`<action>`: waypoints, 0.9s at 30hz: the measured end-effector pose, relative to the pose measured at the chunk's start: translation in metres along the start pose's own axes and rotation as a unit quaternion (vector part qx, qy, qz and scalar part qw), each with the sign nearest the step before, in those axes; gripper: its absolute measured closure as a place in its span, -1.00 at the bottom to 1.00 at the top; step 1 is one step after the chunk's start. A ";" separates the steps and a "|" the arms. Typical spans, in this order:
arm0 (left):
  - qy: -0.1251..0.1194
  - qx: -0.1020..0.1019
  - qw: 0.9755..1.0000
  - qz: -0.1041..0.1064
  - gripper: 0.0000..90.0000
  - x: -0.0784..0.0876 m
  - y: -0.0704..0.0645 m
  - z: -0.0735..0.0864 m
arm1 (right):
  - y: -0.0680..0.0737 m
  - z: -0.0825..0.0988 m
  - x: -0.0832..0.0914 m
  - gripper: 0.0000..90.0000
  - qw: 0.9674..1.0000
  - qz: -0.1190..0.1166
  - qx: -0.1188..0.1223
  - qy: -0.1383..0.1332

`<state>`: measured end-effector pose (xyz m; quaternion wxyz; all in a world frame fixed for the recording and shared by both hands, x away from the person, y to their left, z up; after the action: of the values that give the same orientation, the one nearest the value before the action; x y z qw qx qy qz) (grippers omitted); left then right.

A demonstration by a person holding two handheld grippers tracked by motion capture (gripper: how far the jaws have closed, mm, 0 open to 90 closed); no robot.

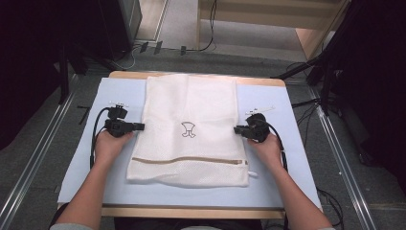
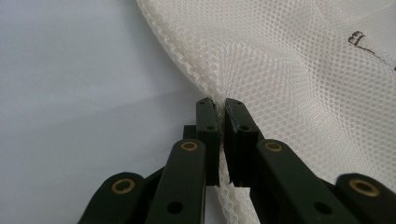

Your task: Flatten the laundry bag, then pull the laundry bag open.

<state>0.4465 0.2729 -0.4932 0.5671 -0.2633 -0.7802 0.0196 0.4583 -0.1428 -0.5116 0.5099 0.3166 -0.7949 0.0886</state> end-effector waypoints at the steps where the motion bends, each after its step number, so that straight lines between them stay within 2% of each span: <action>1: -0.003 0.000 1.000 -0.002 0.93 -0.001 0.001 -0.002 | -0.003 -0.003 -0.001 0.85 1.000 0.002 -0.002 -0.005; 3: 0.000 0.002 1.000 -0.005 0.92 -0.004 0.005 -0.007 | -0.006 -0.008 -0.005 0.83 1.000 0.002 -0.006 -0.014; 5: 0.000 0.007 1.000 -0.002 0.91 -0.007 0.007 -0.010 | -0.010 -0.011 -0.008 0.79 1.000 0.002 -0.008 -0.012; 7: 0.000 0.007 1.000 -0.001 0.87 -0.006 0.007 -0.010 | -0.011 -0.010 -0.009 0.73 1.000 -0.008 -0.017 -0.018; 10: -0.003 0.007 1.000 0.006 0.68 -0.004 0.007 -0.009 | -0.011 -0.009 -0.006 0.49 1.000 -0.004 -0.014 -0.018; 16: -0.007 0.005 1.000 0.009 0.32 0.003 -0.001 -0.010 | -0.008 -0.007 -0.001 0.38 1.000 -0.008 -0.012 -0.017; 19: -0.023 -0.004 1.000 0.014 0.13 0.010 -0.007 -0.011 | -0.007 -0.007 0.000 0.32 1.000 -0.006 -0.003 -0.021; 21: -0.029 -0.011 0.999 0.016 0.02 0.014 -0.010 -0.011 | -0.007 -0.008 0.001 0.32 1.000 -0.008 -0.005 -0.023; 24: -0.023 -0.021 0.999 0.029 -0.09 0.017 -0.017 -0.008 | -0.008 -0.007 0.003 0.31 1.000 -0.008 -0.009 -0.021; 27: -0.022 -0.034 0.999 0.031 -0.12 0.019 -0.026 -0.004 | -0.007 -0.006 0.009 0.31 0.999 -0.018 -0.015 -0.022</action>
<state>0.4357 0.2577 -0.4666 0.5395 -0.3056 -0.7844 0.0165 0.4642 -0.1494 -0.5025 0.4983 0.3248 -0.8016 0.0602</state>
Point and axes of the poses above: each handheld gripper's, and its own axes: x roughly backward along the jaws, z roughly out of its underside, y roughly to its left, the point moved 6 cm from there along -x, roughly forward along the jaws, and after that the axes turned 15 degrees about y, right-handed, at the moved point
